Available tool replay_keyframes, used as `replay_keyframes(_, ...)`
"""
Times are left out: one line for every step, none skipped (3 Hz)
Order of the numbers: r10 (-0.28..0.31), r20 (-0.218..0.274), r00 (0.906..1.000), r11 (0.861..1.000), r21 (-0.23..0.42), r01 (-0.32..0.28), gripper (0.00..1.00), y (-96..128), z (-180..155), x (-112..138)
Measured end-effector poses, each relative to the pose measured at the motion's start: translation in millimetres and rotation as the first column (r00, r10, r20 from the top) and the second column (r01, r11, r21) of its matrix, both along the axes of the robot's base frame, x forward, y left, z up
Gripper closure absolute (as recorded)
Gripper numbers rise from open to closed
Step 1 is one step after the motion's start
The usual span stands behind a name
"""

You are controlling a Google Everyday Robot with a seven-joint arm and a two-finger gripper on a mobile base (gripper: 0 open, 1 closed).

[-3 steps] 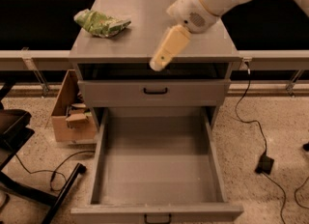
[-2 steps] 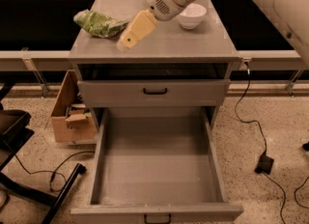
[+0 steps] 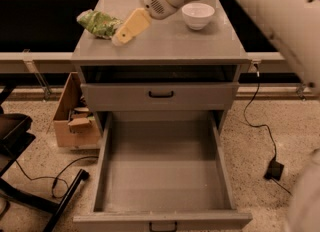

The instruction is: Place green jalapeno chip bag into middle drawer

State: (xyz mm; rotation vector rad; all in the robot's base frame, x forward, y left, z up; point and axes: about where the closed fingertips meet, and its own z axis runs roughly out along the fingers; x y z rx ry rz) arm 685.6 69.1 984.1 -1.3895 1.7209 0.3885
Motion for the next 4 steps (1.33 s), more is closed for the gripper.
replay_keyframes(-0.033,0.026,0.9991,0.997,0.070,0.031,0.00,28.7,-9.5,61.9)
replay_keyframes(-0.096,0.041,0.9945,0.988,0.127,0.090,0.00,68.1,-6.9,133.2)
replay_keyframes(-0.149,0.025,0.9885,0.981,0.133,0.144,0.00,85.3,-10.2,164.5)
replay_keyframes(-0.217,-0.075,0.9733,0.968,0.114,0.224,0.00,106.8,-46.0,189.2)
